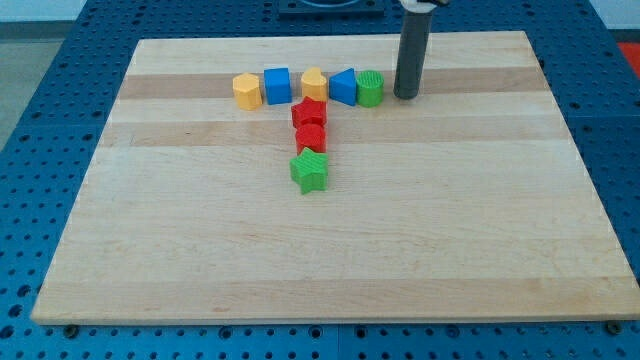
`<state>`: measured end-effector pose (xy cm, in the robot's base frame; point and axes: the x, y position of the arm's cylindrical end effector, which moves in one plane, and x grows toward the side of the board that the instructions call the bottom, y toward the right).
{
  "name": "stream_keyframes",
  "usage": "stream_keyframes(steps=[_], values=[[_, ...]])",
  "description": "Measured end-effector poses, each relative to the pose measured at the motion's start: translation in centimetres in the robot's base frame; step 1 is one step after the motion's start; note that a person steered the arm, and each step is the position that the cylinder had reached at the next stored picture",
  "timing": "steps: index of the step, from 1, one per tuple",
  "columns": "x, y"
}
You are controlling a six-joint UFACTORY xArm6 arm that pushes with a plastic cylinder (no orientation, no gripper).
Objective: Separate the green circle from the blue triangle
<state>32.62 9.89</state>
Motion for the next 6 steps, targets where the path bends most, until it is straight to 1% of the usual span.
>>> stream_keyframes(steps=[2,3,6], values=[[4.1,-0.1],[3.2,-1.9],[2.9,-4.7]])
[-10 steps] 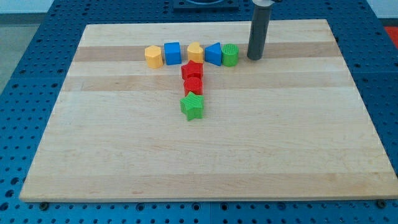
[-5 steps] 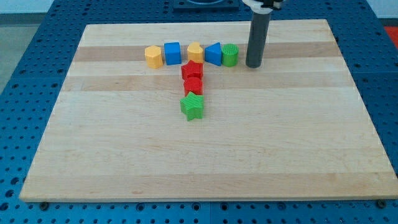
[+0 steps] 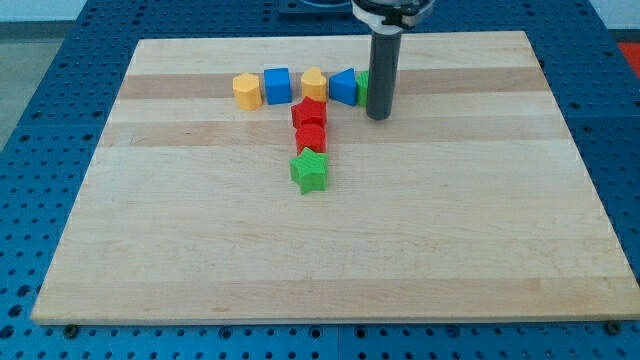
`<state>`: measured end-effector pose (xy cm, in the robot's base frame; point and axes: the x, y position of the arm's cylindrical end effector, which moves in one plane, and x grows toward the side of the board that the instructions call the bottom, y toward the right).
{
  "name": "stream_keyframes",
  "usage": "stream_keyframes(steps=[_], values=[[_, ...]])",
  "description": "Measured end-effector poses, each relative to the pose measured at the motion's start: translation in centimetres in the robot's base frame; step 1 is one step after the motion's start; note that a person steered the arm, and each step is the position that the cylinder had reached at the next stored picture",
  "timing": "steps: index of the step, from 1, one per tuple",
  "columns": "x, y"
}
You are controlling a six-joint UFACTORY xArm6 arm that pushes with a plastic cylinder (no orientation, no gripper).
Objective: Separate the green circle from the blue triangle
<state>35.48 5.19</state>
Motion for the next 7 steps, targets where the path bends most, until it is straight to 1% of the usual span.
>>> stream_keyframes(steps=[1,2,3,4,6,7], values=[[-0.2,-2.1],[-0.5,-2.9],[-1.7,-2.9],[-1.7,-1.8],[-1.7,2.2],[-1.9,2.6]])
